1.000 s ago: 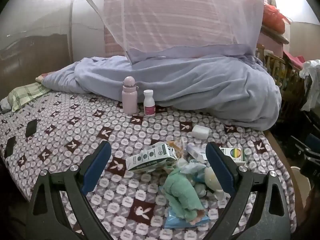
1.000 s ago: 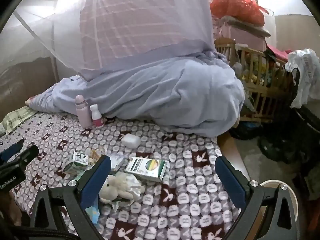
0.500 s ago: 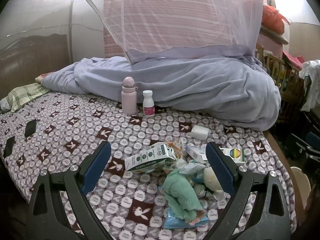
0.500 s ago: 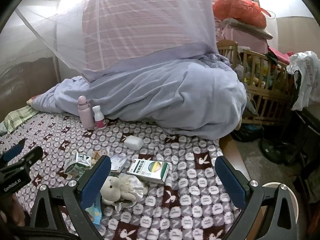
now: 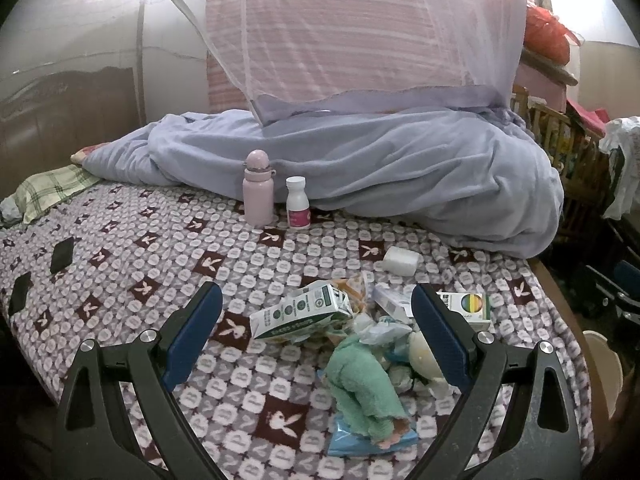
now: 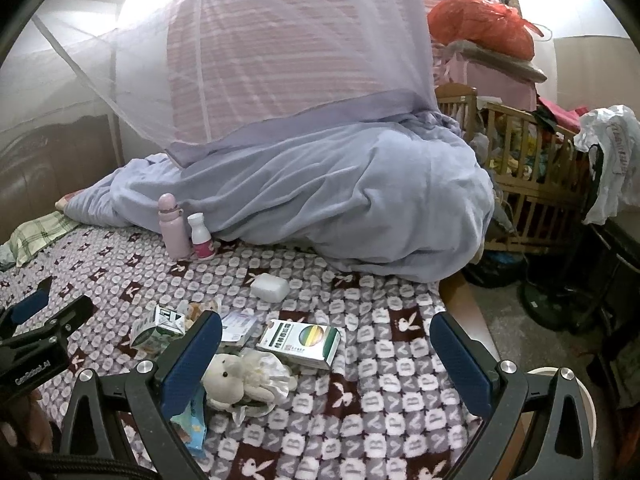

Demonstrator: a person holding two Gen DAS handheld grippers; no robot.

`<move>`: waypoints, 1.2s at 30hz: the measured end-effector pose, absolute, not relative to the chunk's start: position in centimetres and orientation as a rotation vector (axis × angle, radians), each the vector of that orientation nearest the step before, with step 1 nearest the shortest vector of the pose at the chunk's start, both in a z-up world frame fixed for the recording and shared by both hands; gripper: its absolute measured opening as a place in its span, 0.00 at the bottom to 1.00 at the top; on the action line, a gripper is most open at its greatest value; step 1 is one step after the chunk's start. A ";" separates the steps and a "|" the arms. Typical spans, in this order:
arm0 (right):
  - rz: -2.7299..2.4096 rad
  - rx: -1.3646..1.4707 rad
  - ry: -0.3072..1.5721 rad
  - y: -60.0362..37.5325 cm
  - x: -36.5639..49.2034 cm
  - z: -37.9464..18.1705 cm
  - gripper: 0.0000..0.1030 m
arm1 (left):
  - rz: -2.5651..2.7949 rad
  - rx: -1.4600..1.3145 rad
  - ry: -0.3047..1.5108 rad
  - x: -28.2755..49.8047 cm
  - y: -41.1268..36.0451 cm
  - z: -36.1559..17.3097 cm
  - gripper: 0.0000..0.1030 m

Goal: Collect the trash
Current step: 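Move both tools over the pile of trash on the bed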

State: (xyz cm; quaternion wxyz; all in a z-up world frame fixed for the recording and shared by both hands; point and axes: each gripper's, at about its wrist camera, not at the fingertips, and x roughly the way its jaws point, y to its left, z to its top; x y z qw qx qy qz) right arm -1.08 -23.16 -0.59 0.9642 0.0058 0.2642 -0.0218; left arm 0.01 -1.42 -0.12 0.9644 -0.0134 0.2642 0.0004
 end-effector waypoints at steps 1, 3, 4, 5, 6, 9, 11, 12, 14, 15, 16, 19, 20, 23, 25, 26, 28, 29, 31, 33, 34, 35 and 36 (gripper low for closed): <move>-0.043 0.011 0.537 -23.1 -1.1 -0.6 1.00 | 0.003 -0.027 0.534 0.0 -1.4 -0.2 0.93; -0.040 0.008 0.542 -23.0 -1.1 -0.7 1.00 | 0.002 -0.027 0.536 0.1 -1.3 -0.1 0.93; -0.040 0.005 0.543 -22.9 -1.0 -0.7 1.00 | 0.003 -0.026 0.535 0.1 -1.3 -0.1 0.93; -0.041 0.005 0.543 -22.9 -1.0 -0.7 1.00 | 0.004 -0.026 0.534 0.1 -1.3 -0.1 0.93; -0.040 0.007 0.543 -23.0 -1.0 -0.7 1.00 | 0.005 -0.026 0.533 0.1 -1.2 -0.1 0.93; -0.041 0.008 0.542 -22.9 -1.0 -0.6 1.00 | 0.008 -0.029 0.530 0.0 -1.0 -0.1 0.93; -0.040 0.007 0.541 -22.9 -1.0 -0.6 1.00 | 0.009 -0.031 0.530 0.0 -1.0 -0.1 0.93; -0.040 0.006 0.542 -22.9 -1.0 -0.6 1.00 | 0.010 -0.033 0.528 -0.1 -0.9 -0.2 0.93; -0.041 0.004 0.545 -22.8 -1.1 -0.7 1.00 | 0.012 -0.034 0.530 0.0 -0.9 -0.1 0.93; -0.041 0.003 0.548 -22.7 -1.1 -0.8 1.00 | 0.013 -0.034 0.532 0.0 -0.8 -0.2 0.93; -0.041 0.003 0.551 -22.7 -1.1 -0.8 1.00 | 0.014 -0.033 0.532 0.0 -0.8 -0.2 0.93; -0.042 -0.001 0.553 -22.7 -1.2 -0.9 1.00 | 0.017 -0.031 0.535 0.0 -0.9 -0.2 0.93; -0.041 0.000 0.553 -22.7 -1.1 -0.9 1.00 | 0.017 -0.031 0.535 0.0 -0.9 -0.3 0.93; -0.039 0.002 0.559 -22.8 -1.1 -1.0 1.00 | 0.015 -0.031 0.542 0.1 -0.9 -0.4 0.93; -0.040 0.001 0.560 -22.8 -1.1 -1.1 1.00 | 0.016 -0.030 0.546 0.2 -0.9 -0.5 0.93; -0.039 0.001 0.560 -22.8 -1.1 -1.1 1.00 | 0.015 -0.030 0.547 0.2 -0.9 -0.5 0.93; -0.039 0.002 0.561 -22.8 -1.1 -1.0 1.00 | 0.015 -0.032 0.552 0.3 -0.9 -0.7 0.93; -0.039 0.002 0.561 -22.8 -1.1 -1.0 1.00 | 0.015 -0.032 0.554 0.3 -0.9 -0.7 0.93; -0.039 0.002 0.562 -22.8 -1.1 -1.0 1.00 | 0.015 -0.033 0.554 0.4 -0.9 -0.8 0.93; -0.038 -0.001 0.566 -22.8 -1.1 -1.3 1.00 | 0.017 -0.031 0.556 0.4 -0.9 -0.8 0.93; -0.036 -0.002 0.569 -22.8 -1.0 -1.5 1.00 | 0.018 -0.029 0.559 0.4 -0.9 -0.9 0.93; -0.034 -0.003 0.574 -22.8 -1.0 -1.6 1.00 | 0.019 -0.029 0.561 0.4 -0.9 -0.9 0.93; -0.032 -0.004 0.579 -22.8 -0.9 -1.8 1.00 | 0.022 -0.028 0.564 0.5 -0.8 -1.0 0.93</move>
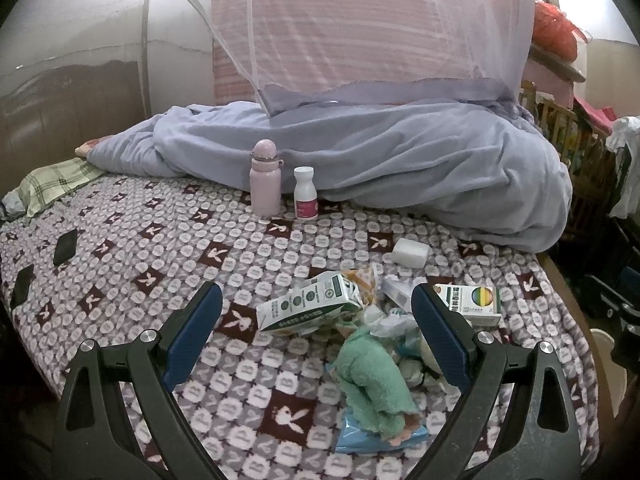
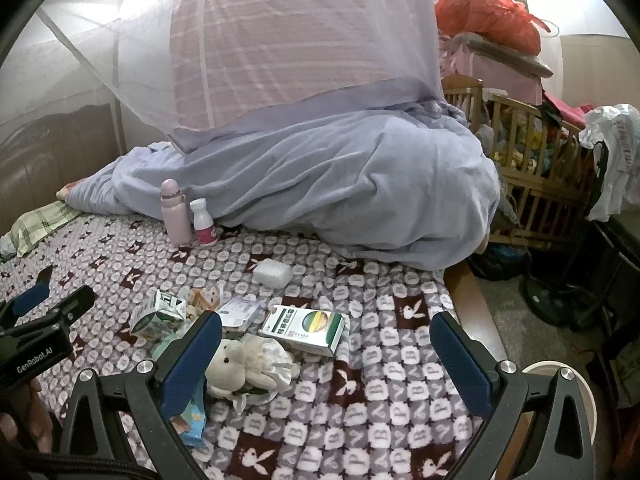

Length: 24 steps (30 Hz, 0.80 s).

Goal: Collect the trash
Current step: 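Move both tools over the pile of trash on the bed, then grasp the white plush toy with the right tool while the left tool grasps the green towel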

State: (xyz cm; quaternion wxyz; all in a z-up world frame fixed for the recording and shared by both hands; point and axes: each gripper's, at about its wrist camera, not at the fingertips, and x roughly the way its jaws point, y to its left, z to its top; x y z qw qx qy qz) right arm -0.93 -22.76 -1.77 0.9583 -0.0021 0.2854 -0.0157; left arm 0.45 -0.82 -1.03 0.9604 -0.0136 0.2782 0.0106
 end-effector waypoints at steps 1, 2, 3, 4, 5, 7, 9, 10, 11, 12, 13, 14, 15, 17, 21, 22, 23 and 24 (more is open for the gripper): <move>-0.030 -0.005 0.581 -22.7 -0.9 -1.9 1.00 | 0.023 -0.027 0.566 0.5 -0.8 -1.1 0.93; -0.028 -0.007 0.584 -22.6 -0.9 -2.0 1.00 | 0.026 -0.025 0.568 0.6 -0.7 -1.2 0.93; -0.025 -0.009 0.586 -22.6 -0.9 -2.1 1.00 | 0.028 -0.025 0.571 0.6 -0.7 -1.3 0.93; -0.024 -0.012 0.589 -22.4 -0.8 -2.1 1.00 | 0.031 -0.022 0.574 0.7 -0.6 -1.4 0.93; -0.022 -0.015 0.591 -22.3 -0.8 -2.1 1.00 | 0.033 -0.020 0.576 0.7 -0.6 -1.5 0.93; -0.020 -0.018 0.596 -22.2 -0.7 -2.3 1.00 | 0.037 -0.016 0.581 0.8 -0.5 -1.6 0.93; -0.018 -0.017 0.602 -22.2 -0.6 -2.4 1.00 | 0.040 -0.016 0.585 0.9 -0.3 -1.8 0.93; -0.016 -0.016 0.606 -22.1 -0.6 -2.5 1.00 | 0.042 -0.017 0.586 0.9 -0.4 -1.8 0.93; -0.015 -0.014 0.609 -22.1 -0.5 -2.5 1.00 | 0.043 -0.018 0.587 0.9 -0.4 -1.9 0.93; -0.015 -0.014 0.612 -22.1 -0.4 -2.6 1.00 | 0.045 -0.019 0.589 0.9 -0.3 -1.9 0.93; -0.015 -0.014 0.613 -22.1 -0.4 -2.6 1.00 | 0.047 -0.020 0.590 0.9 -0.2 -2.0 0.93; -0.015 -0.015 0.610 -22.1 -0.4 -2.6 1.00 | 0.048 -0.020 0.590 0.9 -0.2 -2.0 0.93; -0.015 -0.016 0.611 -22.1 -0.4 -2.5 1.00 | 0.049 -0.021 0.591 0.9 -0.1 -2.0 0.93; -0.014 -0.020 0.617 -22.0 -0.3 -2.7 1.00 | 0.050 -0.020 0.594 1.0 0.3 -2.1 0.93; 0.002 -0.019 0.644 -22.0 0.0 -3.4 1.00 | 0.039 -0.013 0.613 1.0 1.4 -2.6 0.93; 0.007 -0.016 0.652 -22.0 0.1 -3.5 1.00 | 0.043 -0.007 0.620 1.0 1.8 -2.8 0.93; 0.012 -0.013 0.662 -22.0 0.2 -3.8 1.00 | 0.048 -0.002 0.625 1.0 2.1 -3.0 0.93; 0.016 -0.011 0.671 -22.1 0.3 -4.1 1.00 | 0.050 0.003 0.630 0.9 2.4 -3.2 0.93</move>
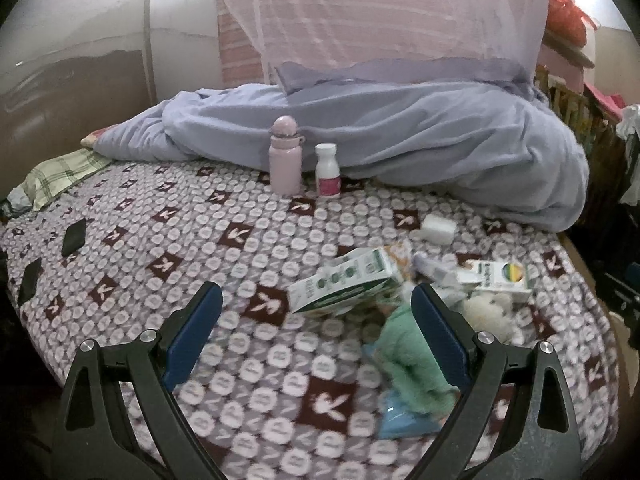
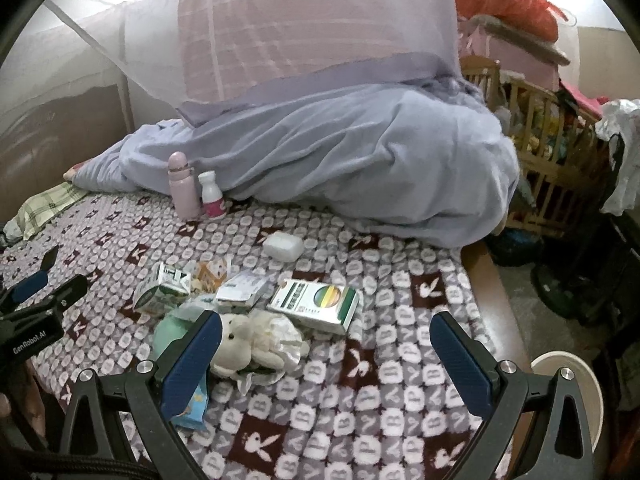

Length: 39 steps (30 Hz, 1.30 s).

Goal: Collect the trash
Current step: 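Grasp the white plush toy with the right tool while the left tool grasps the green towel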

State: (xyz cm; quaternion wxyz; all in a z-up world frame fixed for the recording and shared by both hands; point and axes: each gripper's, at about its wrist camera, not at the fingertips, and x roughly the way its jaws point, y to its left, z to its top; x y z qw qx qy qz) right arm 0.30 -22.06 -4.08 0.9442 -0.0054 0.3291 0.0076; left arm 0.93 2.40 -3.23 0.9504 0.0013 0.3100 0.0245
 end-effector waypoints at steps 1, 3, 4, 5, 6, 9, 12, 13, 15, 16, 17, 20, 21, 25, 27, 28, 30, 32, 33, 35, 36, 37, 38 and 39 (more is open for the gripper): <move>0.022 -0.010 0.686 -22.0 0.5 -4.6 1.00 | 0.048 0.010 0.641 0.9 2.7 -3.5 0.93; 0.036 -0.008 0.719 -22.0 0.9 -5.3 1.00 | 0.040 0.019 0.657 0.9 3.1 -3.9 0.93; 0.046 -0.007 0.742 -21.9 1.2 -5.9 1.00 | 0.034 0.027 0.667 0.9 3.1 -4.1 0.93; 0.053 -0.005 0.757 -22.0 1.3 -6.3 1.00 | 0.029 0.036 0.674 0.8 3.1 -4.4 0.93; 0.062 -0.007 0.774 -21.8 1.5 -6.8 1.00 | 0.021 0.047 0.684 0.9 3.0 -4.7 0.93; 0.097 -0.022 0.827 -21.2 2.3 -8.1 1.00 | -0.003 0.061 0.711 1.0 2.5 -5.4 0.93; 0.157 -0.008 0.858 -20.5 3.3 -9.0 1.00 | -0.016 0.068 0.734 1.3 2.1 -6.0 0.93; 0.187 0.005 0.862 -20.2 3.6 -9.1 1.00 | -0.020 0.068 0.739 1.4 2.0 -6.2 0.93; 0.235 0.026 0.878 -19.5 4.5 -9.7 1.00 | -0.027 0.059 0.750 1.6 2.0 -6.5 0.93; 0.255 0.031 0.889 -19.0 4.9 -10.1 1.00 | -0.033 0.047 0.760 1.8 2.0 -6.7 0.93; 0.279 0.037 0.904 -18.5 5.6 -10.6 0.97 | -0.038 0.038 0.765 1.9 2.0 -6.8 0.93; 0.339 0.061 0.951 -17.5 7.2 -12.1 0.80 | -0.061 -0.005 0.790 2.5 1.9 -7.3 0.92; 0.354 0.072 0.957 -17.3 7.7 -12.5 0.75 | -0.069 -0.018 0.800 2.8 1.8 -7.5 0.93; 0.394 0.157 0.984 -18.1 8.3 -13.7 0.37 | -0.120 -0.055 0.853 4.2 0.4 -8.8 0.92; 0.395 0.177 0.964 -18.8 7.6 -13.1 0.36 | -0.140 -0.050 0.874 4.8 -0.5 -9.5 0.92; 0.398 0.179 0.953 -19.1 7.3 -12.6 0.36 | -0.155 -0.043 0.891 5.4 -1.3 -10.1 0.92; 0.400 0.183 0.922 -20.0 6.2 -11.3 0.35 | -0.172 -0.035 0.920 6.1 -2.1 -10.8 0.92; 0.396 0.185 0.894 -21.1 5.3 -10.1 0.35 | -0.201 -0.046 0.933 6.5 -2.9 -11.4 0.71; 0.388 0.184 0.884 -21.6 5.0 -9.7 0.35 | -0.222 -0.056 0.955 6.8 -3.2 -11.8 0.48; 0.375 0.189 0.863 -22.6 4.2 -8.8 0.35 | -0.256 -0.097 1.000 7.0 -3.3 -12.2 0.41; 0.366 0.187 0.854 -23.1 3.9 -8.5 0.35 | -0.257 -0.091 0.987 6.7 -3.4 -11.8 0.38; 0.356 0.181 0.851 -23.4 3.6 -8.3 0.35 | -0.262 -0.086 0.986 6.5 -3.4 -11.5 0.37; 0.341 0.170 0.845 -24.0 3.1 -8.1 0.35 | -0.274 -0.097 0.989 6.3 -3.3 -11.1 0.33; 0.329 0.163 0.840 -24.3 2.9 -8.0 0.35 | -0.294 -0.123 0.995 6.0 -3.1 -10.6 0.23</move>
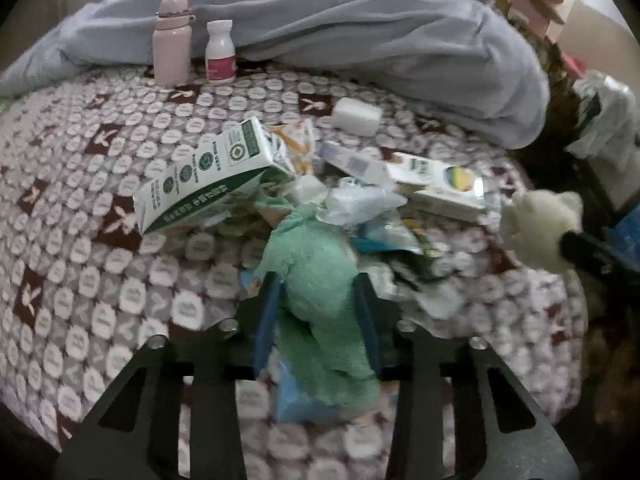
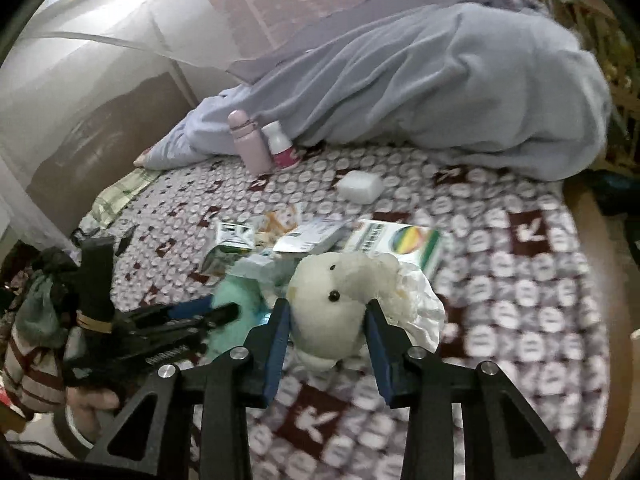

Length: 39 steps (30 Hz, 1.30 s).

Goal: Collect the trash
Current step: 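Grasp the white plush toy with the right tool while the left tool grasps the green towel, then carry both items over the white bucket and open both tools to drop them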

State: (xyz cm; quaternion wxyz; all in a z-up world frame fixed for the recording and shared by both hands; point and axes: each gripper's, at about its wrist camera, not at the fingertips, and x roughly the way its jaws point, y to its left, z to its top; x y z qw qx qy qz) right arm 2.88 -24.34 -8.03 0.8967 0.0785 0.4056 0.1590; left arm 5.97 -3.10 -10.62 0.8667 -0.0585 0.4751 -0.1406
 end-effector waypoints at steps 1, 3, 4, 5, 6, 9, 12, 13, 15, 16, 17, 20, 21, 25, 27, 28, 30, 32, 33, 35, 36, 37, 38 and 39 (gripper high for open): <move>0.316 0.157 0.838 -24.8 2.6 -8.0 0.35 | -0.321 -0.146 1.002 5.6 -3.0 -9.9 0.23; 0.295 0.151 0.834 -25.7 2.1 -7.9 0.35 | -0.348 -0.142 0.995 5.1 -3.3 -8.9 0.23; 0.286 0.152 0.831 -26.1 1.9 -7.9 0.35 | -0.355 -0.121 0.986 4.7 -3.8 -8.2 0.23; 0.272 0.152 0.829 -26.6 1.6 -7.9 0.35 | -0.366 -0.105 0.973 4.4 -4.3 -7.7 0.23; 0.262 0.151 0.829 -26.9 1.4 -7.9 0.35 | -0.382 -0.096 0.961 4.0 -4.8 -7.1 0.23; 0.238 0.162 0.824 -28.7 0.3 -8.1 0.35 | -0.446 -0.086 0.932 3.0 -6.8 -5.4 0.23; 0.206 0.169 0.820 -30.5 -0.7 -8.0 0.35 | -0.498 -0.076 0.918 2.6 -9.1 -4.4 0.23; 0.189 0.168 0.816 -31.4 -1.2 -7.9 0.35 | -0.525 -0.073 0.917 2.6 -10.2 -4.1 0.23; 0.157 0.168 0.807 -32.9 -1.9 -7.7 0.35 | -0.561 -0.065 0.917 2.6 -11.9 -3.8 0.23; 0.142 0.169 0.804 -33.6 -2.2 -7.5 0.35 | -0.583 -0.058 0.916 2.6 -13.2 -3.6 0.23; 0.118 0.173 0.799 -34.6 -2.5 -7.3 0.35 | -0.607 -0.049 0.915 2.6 -14.5 -3.4 0.23; 0.053 0.189 0.793 -37.6 -3.9 -6.9 0.35 | -0.662 -0.020 0.916 2.7 -18.1 -3.3 0.23; 0.028 0.193 0.791 -38.6 -4.4 -6.8 0.35 | -0.676 -0.010 0.917 2.7 -19.2 -3.3 0.23; -0.080 0.218 0.804 -43.2 -6.2 -7.0 0.35 | -0.758 0.019 0.930 2.4 -24.4 -3.5 0.23; -0.124 0.238 0.813 -45.2 -6.9 -7.4 0.35 | -0.795 0.026 0.942 2.3 -26.9 -3.7 0.23; -0.150 0.249 0.821 -46.3 -7.2 -7.7 0.35 | -0.813 0.035 0.942 2.1 -28.3 -3.7 0.23; -0.198 0.272 0.836 -48.4 -7.7 -8.4 0.35 | -0.836 0.051 0.938 2.1 -30.6 -3.9 0.23; -0.239 0.292 0.845 -50.4 -8.3 -9.1 0.35 | -0.866 0.062 0.944 1.9 -33.0 -4.1 0.24; -0.257 0.301 0.849 -51.2 -8.6 -9.3 0.35 | -0.881 0.063 0.948 1.9 -34.0 -4.2 0.24; -0.293 0.328 0.858 -53.0 -9.2 -9.9 0.35 | -0.904 0.059 0.958 1.9 -36.0 -4.7 0.24; -0.307 0.338 0.863 -53.6 -9.4 -10.2 0.35 | -0.912 0.054 0.961 1.9 -36.8 -5.0 0.24; -0.325 0.345 0.869 -54.3 -9.5 -10.4 0.35 | -0.917 0.044 0.965 2.0 -37.6 -5.2 0.24; -0.351 0.338 0.882 -54.8 -9.7 -10.7 0.39 | -0.921 0.030 0.968 2.0 -38.2 -5.5 0.26; -0.373 0.324 0.890 -55.1 -9.8 -10.8 0.43 | -0.929 0.016 0.977 2.1 -38.7 -5.8 0.29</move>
